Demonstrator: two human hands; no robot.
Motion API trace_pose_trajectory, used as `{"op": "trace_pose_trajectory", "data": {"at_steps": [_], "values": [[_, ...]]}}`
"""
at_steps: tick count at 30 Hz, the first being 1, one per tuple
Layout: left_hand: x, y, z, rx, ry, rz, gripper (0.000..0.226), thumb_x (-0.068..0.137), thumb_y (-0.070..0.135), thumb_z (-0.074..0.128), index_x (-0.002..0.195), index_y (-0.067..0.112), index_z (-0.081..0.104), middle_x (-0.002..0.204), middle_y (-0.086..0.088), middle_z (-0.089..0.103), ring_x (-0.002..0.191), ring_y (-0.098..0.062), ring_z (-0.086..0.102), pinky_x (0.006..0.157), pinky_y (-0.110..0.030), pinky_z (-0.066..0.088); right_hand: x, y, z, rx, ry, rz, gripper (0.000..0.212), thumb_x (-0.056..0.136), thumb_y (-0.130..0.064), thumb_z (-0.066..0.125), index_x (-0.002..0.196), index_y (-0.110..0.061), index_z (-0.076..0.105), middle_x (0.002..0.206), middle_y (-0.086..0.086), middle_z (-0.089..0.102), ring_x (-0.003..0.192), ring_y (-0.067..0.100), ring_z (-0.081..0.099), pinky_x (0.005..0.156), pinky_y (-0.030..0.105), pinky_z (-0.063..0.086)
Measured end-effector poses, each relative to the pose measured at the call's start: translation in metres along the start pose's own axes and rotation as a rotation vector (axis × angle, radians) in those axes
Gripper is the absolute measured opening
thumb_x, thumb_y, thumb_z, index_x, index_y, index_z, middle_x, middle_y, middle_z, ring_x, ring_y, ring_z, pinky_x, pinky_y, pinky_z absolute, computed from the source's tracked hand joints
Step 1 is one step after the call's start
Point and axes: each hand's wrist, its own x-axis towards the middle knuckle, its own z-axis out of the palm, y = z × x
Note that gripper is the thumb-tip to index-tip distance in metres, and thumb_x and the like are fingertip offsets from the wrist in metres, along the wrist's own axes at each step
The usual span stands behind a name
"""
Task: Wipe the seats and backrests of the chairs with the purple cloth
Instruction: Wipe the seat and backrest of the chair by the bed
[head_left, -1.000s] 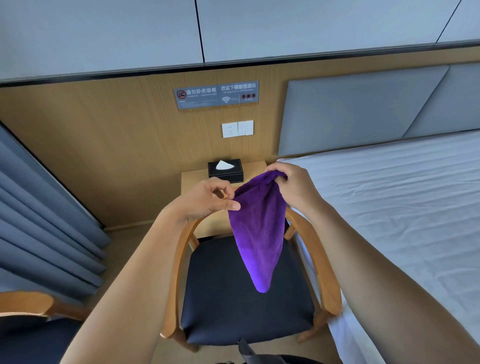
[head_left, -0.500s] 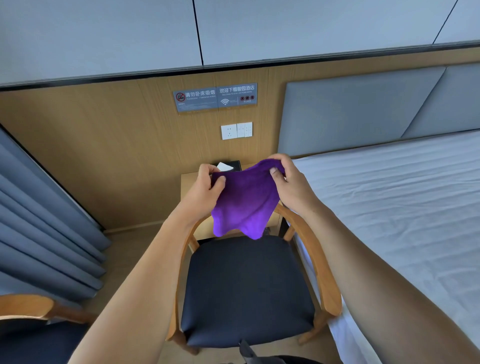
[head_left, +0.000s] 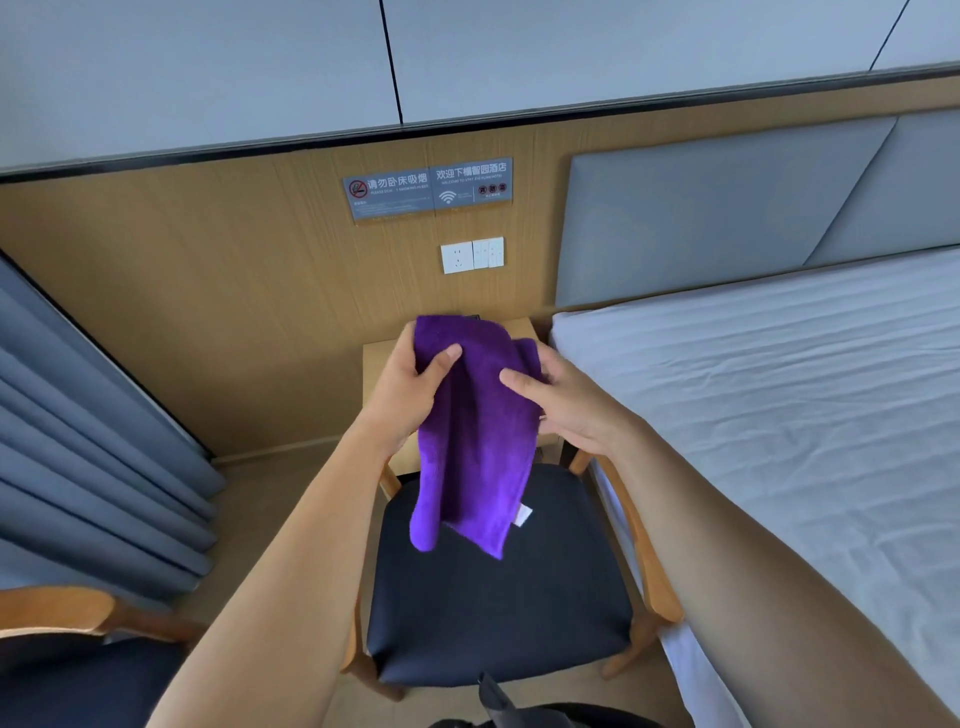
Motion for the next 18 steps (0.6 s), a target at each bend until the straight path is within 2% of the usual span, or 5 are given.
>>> {"op": "trace_pose_trajectory", "data": {"at_steps": [6,10,12,14,18], "values": [[0.001,-0.004,0.002,0.19,0.195,-0.099,0.028,0.1,0.043,0.053,0.123,0.025,0.053,0.115,0.007,0.066,0.11,-0.014,0.062,0.096,-0.038,0.052,0.002,0.002,0.007,-0.088,0.018,0.006,0.054,0.092,-0.037,0.068,0.139,-0.032,0.041,0.136,-0.004,0.057,0.121,0.015,0.058,0.105,0.047,0.048],[0.001,0.006,0.005,-0.204,0.371,-0.375,0.021,0.098,0.03,0.061,0.096,0.009,0.056,0.096,-0.006,0.067,0.084,-0.018,0.067,0.08,-0.04,0.057,-0.002,0.016,0.001,-0.192,-0.03,0.085,0.103,0.079,-0.024,0.084,0.154,-0.041,0.016,0.135,-0.006,0.055,0.118,0.019,0.061,0.097,0.043,0.054],[-0.003,0.011,0.002,-0.329,0.215,-0.394,0.019,0.093,0.014,0.068,0.103,0.0,0.061,0.102,-0.015,0.071,0.089,-0.022,0.072,0.083,-0.038,0.058,-0.003,0.022,0.002,-0.245,-0.013,-0.031,0.095,0.086,-0.015,0.077,0.152,-0.049,0.017,0.123,-0.026,0.057,0.115,0.011,0.063,0.094,0.035,0.056],[-0.008,0.013,0.0,-0.255,0.025,-0.356,0.043,0.086,0.001,0.072,0.126,-0.002,0.056,0.12,-0.019,0.068,0.111,-0.03,0.067,0.097,-0.041,0.054,-0.003,0.022,0.006,-0.308,0.036,-0.164,0.075,0.093,-0.012,0.067,0.147,-0.051,0.031,0.113,-0.038,0.058,0.109,-0.001,0.062,0.089,0.02,0.055],[-0.013,0.005,0.002,0.097,-0.2,-0.391,0.11,0.08,0.006,0.081,0.156,0.034,0.007,0.133,-0.006,0.059,0.107,-0.023,0.063,0.088,-0.038,0.051,0.0,0.019,0.011,-0.295,0.22,-0.359,0.038,0.098,-0.011,0.057,0.125,-0.038,0.059,0.117,-0.028,0.06,0.107,-0.007,0.058,0.083,0.01,0.049]]}}
